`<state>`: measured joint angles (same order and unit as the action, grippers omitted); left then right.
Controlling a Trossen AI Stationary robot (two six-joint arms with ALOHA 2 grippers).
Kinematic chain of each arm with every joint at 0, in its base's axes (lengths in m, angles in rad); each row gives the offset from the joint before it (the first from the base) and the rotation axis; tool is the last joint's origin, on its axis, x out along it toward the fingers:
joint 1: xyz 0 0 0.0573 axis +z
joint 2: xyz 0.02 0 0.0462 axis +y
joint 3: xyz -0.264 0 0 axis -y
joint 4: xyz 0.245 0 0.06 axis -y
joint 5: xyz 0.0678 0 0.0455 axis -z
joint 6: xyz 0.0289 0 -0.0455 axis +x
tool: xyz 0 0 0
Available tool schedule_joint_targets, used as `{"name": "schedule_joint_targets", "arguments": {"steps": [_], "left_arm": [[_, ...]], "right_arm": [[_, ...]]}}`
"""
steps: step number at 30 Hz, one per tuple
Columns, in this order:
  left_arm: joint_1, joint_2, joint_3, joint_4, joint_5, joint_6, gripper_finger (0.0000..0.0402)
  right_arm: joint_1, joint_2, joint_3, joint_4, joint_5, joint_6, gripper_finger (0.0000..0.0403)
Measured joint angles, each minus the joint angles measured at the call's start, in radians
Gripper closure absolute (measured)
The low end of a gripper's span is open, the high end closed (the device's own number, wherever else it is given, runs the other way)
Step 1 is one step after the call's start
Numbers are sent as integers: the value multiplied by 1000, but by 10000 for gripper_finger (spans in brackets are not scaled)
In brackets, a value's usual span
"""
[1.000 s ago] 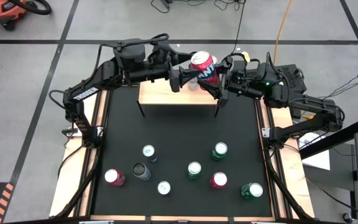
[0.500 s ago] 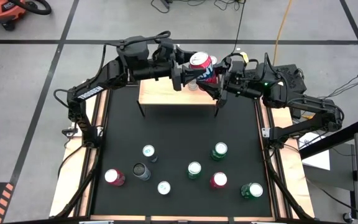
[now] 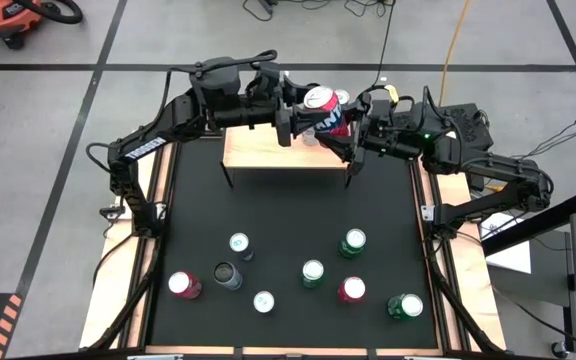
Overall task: Place canned beverage on shelf
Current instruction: Put the top center orange soda can on the shelf
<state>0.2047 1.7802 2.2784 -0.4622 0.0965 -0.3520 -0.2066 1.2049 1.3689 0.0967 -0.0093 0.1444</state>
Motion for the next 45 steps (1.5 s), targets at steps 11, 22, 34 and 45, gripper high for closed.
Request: {"name": "schedule_joint_targets", "arguments": {"steps": [11,22,34,45], "left_arm": [[5,0,0,-1,5,20,124],[20,2,0,-9,81,20,124],[63,-5,-1,-15,213,20,124],[107,-31,-1,-23,310,17,124]], "right_arm": [[0,0,0,3,4,1,117],[-1,-5,1,-48,-30,106,49],[-2,-30,3,-178,-48,142,20],[-2,-59,1,-376,-46,160,20]]}}
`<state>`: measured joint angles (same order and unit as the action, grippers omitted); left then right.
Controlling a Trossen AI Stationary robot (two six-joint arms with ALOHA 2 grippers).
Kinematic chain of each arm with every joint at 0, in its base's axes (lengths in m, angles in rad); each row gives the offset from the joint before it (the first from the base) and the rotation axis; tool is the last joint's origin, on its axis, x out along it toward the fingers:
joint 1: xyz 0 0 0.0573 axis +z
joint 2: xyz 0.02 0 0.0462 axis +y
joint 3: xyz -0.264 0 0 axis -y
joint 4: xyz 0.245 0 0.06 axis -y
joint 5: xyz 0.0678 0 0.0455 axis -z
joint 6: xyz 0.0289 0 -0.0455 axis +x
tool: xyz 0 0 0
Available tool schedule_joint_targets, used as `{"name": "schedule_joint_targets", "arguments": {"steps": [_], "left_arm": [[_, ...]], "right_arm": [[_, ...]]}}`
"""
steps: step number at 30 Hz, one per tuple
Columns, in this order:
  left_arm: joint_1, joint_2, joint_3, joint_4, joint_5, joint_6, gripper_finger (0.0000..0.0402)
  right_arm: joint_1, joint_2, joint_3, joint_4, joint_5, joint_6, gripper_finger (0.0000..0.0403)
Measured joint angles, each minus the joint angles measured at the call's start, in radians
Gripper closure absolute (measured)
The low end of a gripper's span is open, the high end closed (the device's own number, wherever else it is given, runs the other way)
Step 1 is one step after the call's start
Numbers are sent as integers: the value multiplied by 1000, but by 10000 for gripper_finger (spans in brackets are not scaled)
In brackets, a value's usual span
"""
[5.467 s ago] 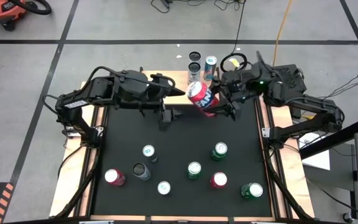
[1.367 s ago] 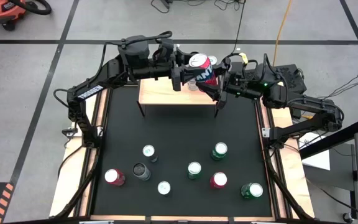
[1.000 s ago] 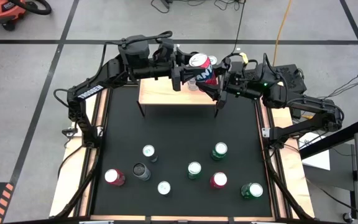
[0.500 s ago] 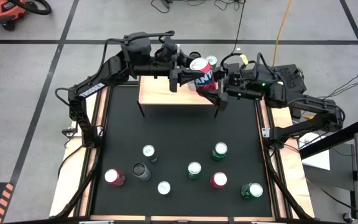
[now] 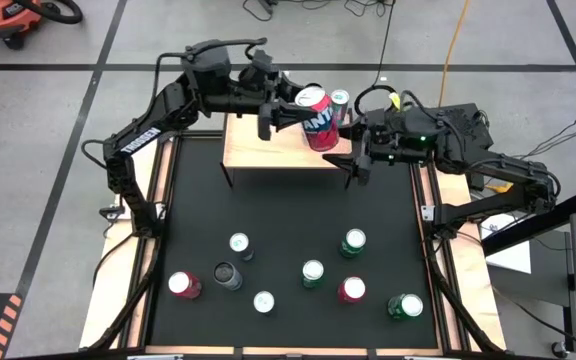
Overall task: Place canned beverage on shelf
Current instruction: Put the top center orange soda can on the shelf
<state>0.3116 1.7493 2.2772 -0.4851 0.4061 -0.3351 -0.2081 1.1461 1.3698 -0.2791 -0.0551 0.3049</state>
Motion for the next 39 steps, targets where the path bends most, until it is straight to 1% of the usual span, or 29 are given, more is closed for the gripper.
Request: {"name": "schedule_joint_targets", "arguments": {"steps": [3,8,11,13,16,24,27,32,35,39], "left_arm": [[14,-16,1,4,37,1,124],[40,-22,2,-18,42,35,124],[65,-26,2,-35,52,69,124],[90,-30,2,-52,91,79,124],[126,-30,2,-55,121,90,124],[223,-30,2,-161,143,234,124],[260,-30,2,-195,155,263,124],[328,-16,1,-224,224,278,124],[359,2,2,-213,270,315,124],[404,35,2,-254,327,349,124]], "right_arm": [[-1,2,0,-52,2,-2,20],[0,-1,0,-121,-7,-3,21],[0,-8,0,-133,-27,-5,21],[0,-21,0,-148,-27,-6,21],[0,-45,0,-170,-28,-10,21],[0,-115,0,-231,-25,-29,22],[0,-130,0,-241,-24,-29,22],[0,-141,0,-251,-21,-29,22],[0,-141,0,-256,-20,-33,22],[-2,-142,0,-277,-20,-33,22]]}}
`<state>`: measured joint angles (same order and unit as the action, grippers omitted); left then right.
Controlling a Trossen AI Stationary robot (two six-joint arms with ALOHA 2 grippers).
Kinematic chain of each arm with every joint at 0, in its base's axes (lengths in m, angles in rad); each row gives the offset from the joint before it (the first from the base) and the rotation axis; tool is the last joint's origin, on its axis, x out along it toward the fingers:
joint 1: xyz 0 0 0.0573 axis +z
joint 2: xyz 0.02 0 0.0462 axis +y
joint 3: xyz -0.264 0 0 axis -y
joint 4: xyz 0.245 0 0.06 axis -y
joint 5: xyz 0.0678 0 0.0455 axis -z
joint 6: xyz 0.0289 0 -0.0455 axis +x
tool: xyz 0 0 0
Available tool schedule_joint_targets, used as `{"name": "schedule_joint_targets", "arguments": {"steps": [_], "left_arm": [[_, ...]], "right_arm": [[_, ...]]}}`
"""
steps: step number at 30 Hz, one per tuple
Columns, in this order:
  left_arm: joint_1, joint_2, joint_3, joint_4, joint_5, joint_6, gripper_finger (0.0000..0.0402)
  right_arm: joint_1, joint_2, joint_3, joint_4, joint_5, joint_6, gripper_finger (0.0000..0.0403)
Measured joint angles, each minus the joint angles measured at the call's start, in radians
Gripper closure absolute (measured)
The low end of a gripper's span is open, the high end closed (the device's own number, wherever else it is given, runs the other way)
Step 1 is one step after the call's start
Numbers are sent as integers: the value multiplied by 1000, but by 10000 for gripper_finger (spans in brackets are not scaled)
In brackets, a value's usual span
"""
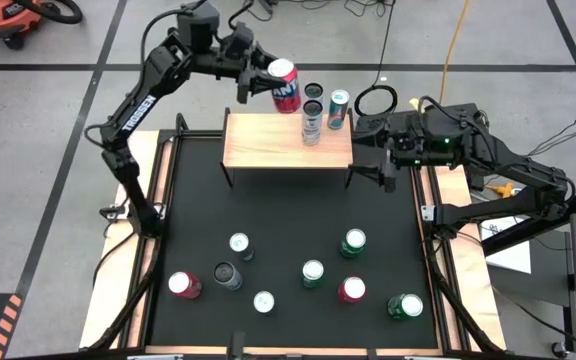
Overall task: Place canned beverage on shelf
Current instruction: Put the top center orange soda can on the shelf
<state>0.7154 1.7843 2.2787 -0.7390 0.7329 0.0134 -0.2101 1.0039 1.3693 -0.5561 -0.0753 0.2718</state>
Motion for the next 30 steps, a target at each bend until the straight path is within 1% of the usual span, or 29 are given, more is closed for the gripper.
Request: {"name": "schedule_joint_targets", "arguments": {"steps": [6,17,22,30], "left_arm": [[41,59,0,-58,59,50,124],[96,155,0,-157,87,162,124],[133,183,-1,-216,136,193,124],[169,208,-4,-221,172,254,124]], "right_arm": [[-12,0,0,-30,0,-4,22],[-86,0,0,-25,1,-49,22],[-121,0,0,-25,1,-56,22],[-163,1,0,-24,-2,-56,22]]}}
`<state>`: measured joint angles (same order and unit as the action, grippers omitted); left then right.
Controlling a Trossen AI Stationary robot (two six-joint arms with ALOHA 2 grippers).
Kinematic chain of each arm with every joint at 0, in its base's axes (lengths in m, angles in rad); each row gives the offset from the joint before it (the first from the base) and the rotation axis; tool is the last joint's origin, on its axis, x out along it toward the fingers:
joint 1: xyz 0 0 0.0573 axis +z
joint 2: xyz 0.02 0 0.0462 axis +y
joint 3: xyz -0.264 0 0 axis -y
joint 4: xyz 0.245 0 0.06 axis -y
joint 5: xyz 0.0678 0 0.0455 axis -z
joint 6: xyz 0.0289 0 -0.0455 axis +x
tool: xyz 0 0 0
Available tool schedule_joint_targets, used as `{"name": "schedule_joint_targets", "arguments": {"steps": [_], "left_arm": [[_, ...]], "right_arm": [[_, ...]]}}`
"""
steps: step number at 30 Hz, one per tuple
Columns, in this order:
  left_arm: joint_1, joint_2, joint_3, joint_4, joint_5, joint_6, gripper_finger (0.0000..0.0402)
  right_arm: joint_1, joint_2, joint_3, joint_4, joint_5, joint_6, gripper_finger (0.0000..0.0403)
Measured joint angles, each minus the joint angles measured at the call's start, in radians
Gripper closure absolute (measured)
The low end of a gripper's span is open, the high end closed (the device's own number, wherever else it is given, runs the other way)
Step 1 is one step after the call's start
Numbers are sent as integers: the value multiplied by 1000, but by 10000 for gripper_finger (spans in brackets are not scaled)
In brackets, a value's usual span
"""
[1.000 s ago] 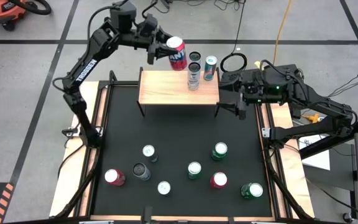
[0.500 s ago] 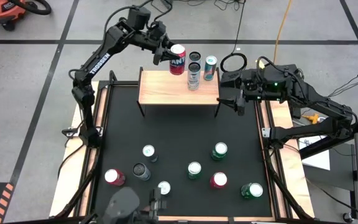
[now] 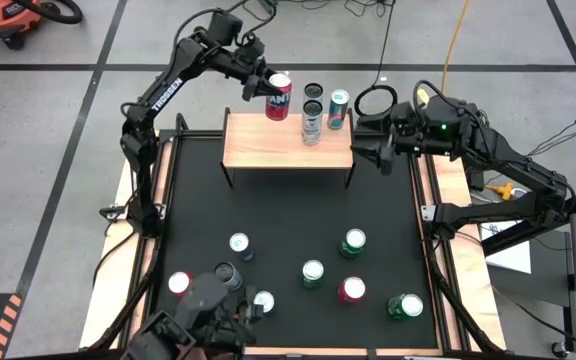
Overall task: Place canned beverage on shelf
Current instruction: Put the top center orange soda can on the shelf
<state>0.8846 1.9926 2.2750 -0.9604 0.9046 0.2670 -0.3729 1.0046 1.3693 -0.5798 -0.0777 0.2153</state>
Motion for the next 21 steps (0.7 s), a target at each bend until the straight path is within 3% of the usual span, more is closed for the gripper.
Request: {"name": "schedule_joint_targets", "arguments": {"steps": [12,18,21], "left_arm": [[33,2,-182,17,96,38,124],[25,2,-203,80,90,61,124],[23,2,-204,93,37,85,124]], "right_arm": [[-21,5,0,31,3,8,22],[-21,14,0,30,3,8,22],[-21,19,0,30,3,8,22]]}}
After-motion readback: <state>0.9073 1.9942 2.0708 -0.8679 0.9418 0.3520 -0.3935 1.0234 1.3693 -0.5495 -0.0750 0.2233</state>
